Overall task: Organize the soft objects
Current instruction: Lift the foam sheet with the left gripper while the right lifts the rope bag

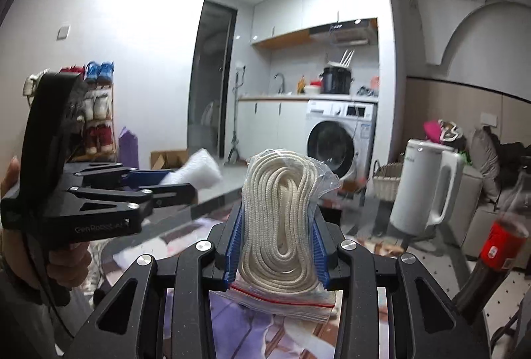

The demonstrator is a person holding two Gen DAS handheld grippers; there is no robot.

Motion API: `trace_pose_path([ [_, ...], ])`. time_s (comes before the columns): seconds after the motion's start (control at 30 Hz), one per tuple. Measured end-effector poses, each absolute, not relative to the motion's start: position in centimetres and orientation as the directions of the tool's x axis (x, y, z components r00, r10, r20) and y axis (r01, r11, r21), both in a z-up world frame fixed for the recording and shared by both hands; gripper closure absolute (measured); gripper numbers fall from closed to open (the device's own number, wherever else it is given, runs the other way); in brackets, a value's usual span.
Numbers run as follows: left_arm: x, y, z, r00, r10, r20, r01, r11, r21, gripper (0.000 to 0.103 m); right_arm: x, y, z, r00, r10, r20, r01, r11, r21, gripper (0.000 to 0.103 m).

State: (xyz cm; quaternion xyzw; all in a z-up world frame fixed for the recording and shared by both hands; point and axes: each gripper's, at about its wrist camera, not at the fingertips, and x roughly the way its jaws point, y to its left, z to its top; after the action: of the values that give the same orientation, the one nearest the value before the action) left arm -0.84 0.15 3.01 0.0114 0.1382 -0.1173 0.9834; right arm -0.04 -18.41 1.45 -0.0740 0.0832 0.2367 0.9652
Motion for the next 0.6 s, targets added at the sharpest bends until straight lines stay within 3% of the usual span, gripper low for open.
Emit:
trace_pose_path([
  [0.6, -0.2, 1.2, 5.1, 0.955, -0.213, -0.204, 0.213, 0.977, -0.023, 0.064, 0.9, -19.4, 2.5, 0.890, 0.424, -0.168, -0.438, 0.897, -0.055, 0.066],
])
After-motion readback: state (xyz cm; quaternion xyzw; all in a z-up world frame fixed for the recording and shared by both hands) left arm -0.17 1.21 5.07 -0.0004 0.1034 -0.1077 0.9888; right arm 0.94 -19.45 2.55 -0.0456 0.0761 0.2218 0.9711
